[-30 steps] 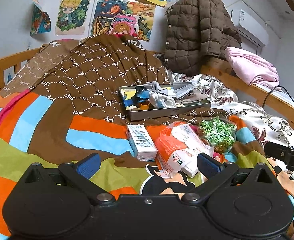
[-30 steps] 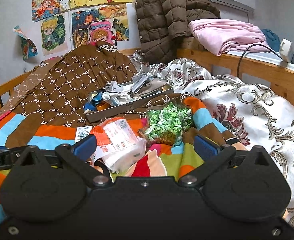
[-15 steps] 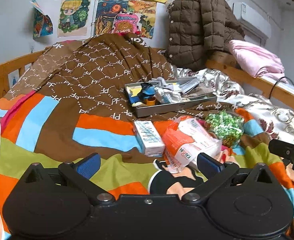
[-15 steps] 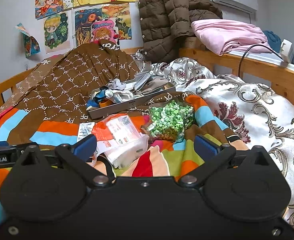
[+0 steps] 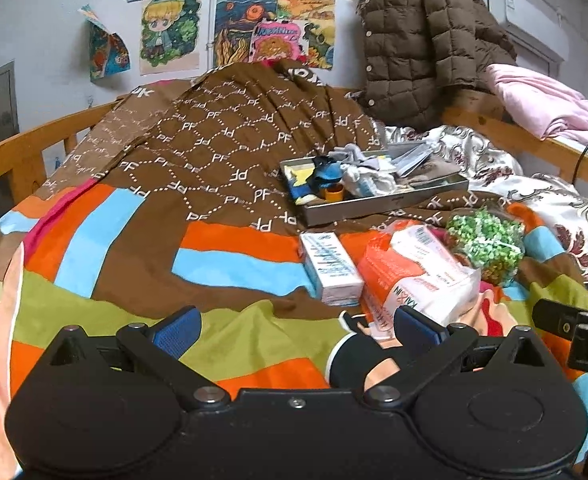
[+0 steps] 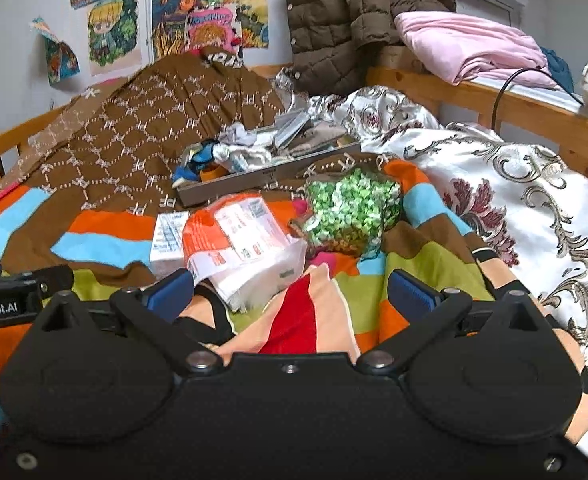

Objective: Organize soft objects

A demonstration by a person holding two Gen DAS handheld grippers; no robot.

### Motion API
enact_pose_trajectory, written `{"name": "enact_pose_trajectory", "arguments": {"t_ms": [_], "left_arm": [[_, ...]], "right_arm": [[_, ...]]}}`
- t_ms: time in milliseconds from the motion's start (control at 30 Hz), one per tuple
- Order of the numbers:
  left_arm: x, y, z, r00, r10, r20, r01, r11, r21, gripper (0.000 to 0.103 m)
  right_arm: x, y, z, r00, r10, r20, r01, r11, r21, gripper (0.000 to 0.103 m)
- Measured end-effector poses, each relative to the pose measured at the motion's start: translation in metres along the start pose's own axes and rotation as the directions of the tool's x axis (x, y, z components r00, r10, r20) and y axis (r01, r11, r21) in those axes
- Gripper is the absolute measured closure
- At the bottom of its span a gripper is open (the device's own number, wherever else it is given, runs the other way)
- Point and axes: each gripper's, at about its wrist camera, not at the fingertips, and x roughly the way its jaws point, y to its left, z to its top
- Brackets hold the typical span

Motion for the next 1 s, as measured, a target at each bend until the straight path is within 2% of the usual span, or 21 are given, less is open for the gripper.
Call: {"name": "enact_pose_trajectory", "arguments": {"t_ms": [167, 1000], "left_arm": [[-0.0030, 0.0049, -0.0011, 1.000, -0.001, 0.010, 0.001, 1.000, -0.005, 0.001], [-0.0071, 0.0056, -0.0047, 1.000, -0.025, 0.013, 0.025, 1.000, 0.013, 0.001]], "right_arm": [[0.0025, 0.0055, -0.0002, 1.000, 0.012, -0.003, -0.012, 1.000, -0.028, 0.001], [-0.0043, 0.0009, -0.0028, 1.000, -0.009, 0.029, 0.009, 1.000, 0.007, 0.001]]}}
